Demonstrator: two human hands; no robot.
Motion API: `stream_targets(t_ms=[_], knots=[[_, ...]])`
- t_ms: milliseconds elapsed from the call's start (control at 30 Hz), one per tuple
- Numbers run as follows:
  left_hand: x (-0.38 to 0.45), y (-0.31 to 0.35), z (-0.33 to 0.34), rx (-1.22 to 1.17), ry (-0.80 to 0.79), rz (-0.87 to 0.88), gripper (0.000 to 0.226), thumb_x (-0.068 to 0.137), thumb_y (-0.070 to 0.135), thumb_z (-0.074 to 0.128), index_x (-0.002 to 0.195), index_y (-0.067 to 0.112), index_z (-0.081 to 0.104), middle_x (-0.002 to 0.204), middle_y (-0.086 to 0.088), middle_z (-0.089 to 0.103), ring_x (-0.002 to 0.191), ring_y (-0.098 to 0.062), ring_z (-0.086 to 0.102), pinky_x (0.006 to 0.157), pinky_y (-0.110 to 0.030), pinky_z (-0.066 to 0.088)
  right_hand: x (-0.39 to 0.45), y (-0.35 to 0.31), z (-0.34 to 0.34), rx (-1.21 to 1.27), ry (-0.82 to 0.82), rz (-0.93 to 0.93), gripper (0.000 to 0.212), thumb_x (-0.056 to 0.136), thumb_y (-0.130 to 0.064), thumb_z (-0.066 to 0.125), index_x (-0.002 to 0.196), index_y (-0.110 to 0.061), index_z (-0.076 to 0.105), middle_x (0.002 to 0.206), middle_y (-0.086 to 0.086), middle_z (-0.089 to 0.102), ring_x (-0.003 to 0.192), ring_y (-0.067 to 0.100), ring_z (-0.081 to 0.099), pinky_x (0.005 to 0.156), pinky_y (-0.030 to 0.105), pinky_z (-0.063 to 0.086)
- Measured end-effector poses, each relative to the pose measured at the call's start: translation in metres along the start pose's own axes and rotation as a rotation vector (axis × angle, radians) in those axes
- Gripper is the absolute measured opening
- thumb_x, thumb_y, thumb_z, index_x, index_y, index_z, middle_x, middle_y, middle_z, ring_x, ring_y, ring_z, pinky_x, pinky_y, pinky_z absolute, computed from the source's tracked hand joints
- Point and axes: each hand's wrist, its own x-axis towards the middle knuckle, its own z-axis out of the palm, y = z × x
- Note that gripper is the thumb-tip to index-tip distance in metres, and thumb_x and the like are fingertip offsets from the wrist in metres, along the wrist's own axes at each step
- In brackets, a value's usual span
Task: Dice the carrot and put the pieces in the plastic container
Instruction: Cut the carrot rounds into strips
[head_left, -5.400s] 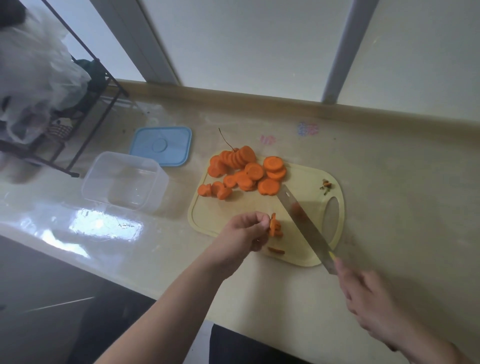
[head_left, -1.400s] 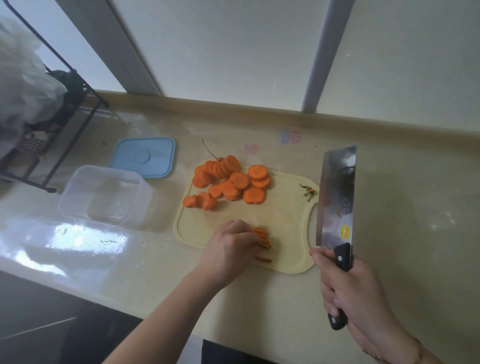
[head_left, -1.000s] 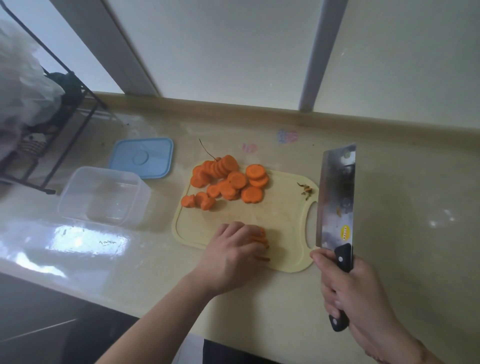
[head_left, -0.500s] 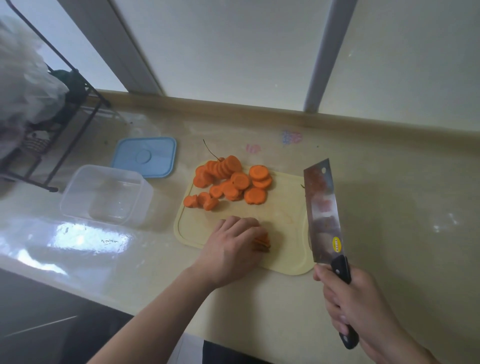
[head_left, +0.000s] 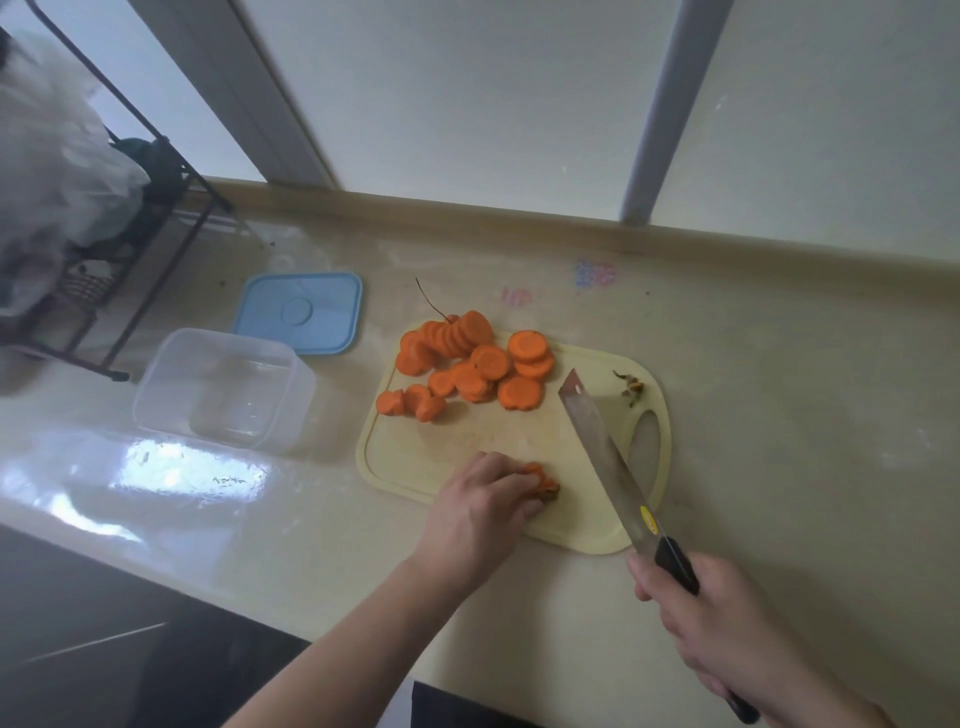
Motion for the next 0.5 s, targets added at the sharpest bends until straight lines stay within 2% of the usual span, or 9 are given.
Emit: stream_targets(t_ms=[133,233,367,500], knots=[[-0.0004,0.0039,-0.0001,-0.005,0.056,0.025,0.028,0.086,0.032,0.069,0.102,0.010,0.075,0.105,-0.004,0.066,0.090,-0.021,0.061,0.083,-0.028,0.051,0.0017,-0.0003,0.0015,-0.046,-0.016,0.017,0.047,0.088,-0.049,0.059,0.083,-0.002,0.056,0.051,0.001,0.034,0.040,0.018,0.029,0.039,0.024,0.026],[-0.0033,0.0057,-0.0005,-0.002,0.094,0.021,0.029,0.087,0.031,0.070,0.107,0.011,0.073,0.113,-0.007,0.064,0.094,-0.024,0.062,0.086,-0.032,0.052,0.0033,-0.0009,0.0023,-0.069,-0.015,0.024,0.044,0.088,-0.051,0.058,0.080,-0.008,0.060,0.050,0.000,0.037,0.040,0.018,0.031,0.039,0.024,0.027],[-0.0065,0.0048,0.0019,0.087,0.151,0.114,0.012,0.089,0.027,0.073,0.099,0.019,0.077,0.115,-0.005,0.067,0.091,-0.027,0.060,0.076,-0.039,0.052,0.0049,0.0019,0.0032,-0.151,0.012,-0.029,0.047,0.086,-0.054,0.057,0.076,-0.009,0.061,0.050,-0.003,0.035,0.039,0.014,0.031,0.041,0.024,0.026],[-0.0056,0.0038,0.0037,0.229,0.146,0.225,0.007,0.087,0.023,0.077,0.094,0.025,0.077,0.114,-0.001,0.068,0.093,-0.028,0.057,0.074,-0.038,0.045,0.0039,0.0006,0.0041,-0.040,0.006,0.028,0.044,0.089,-0.049,0.059,0.081,-0.006,0.060,0.051,0.001,0.035,0.041,0.018,0.030,0.039,0.022,0.026]])
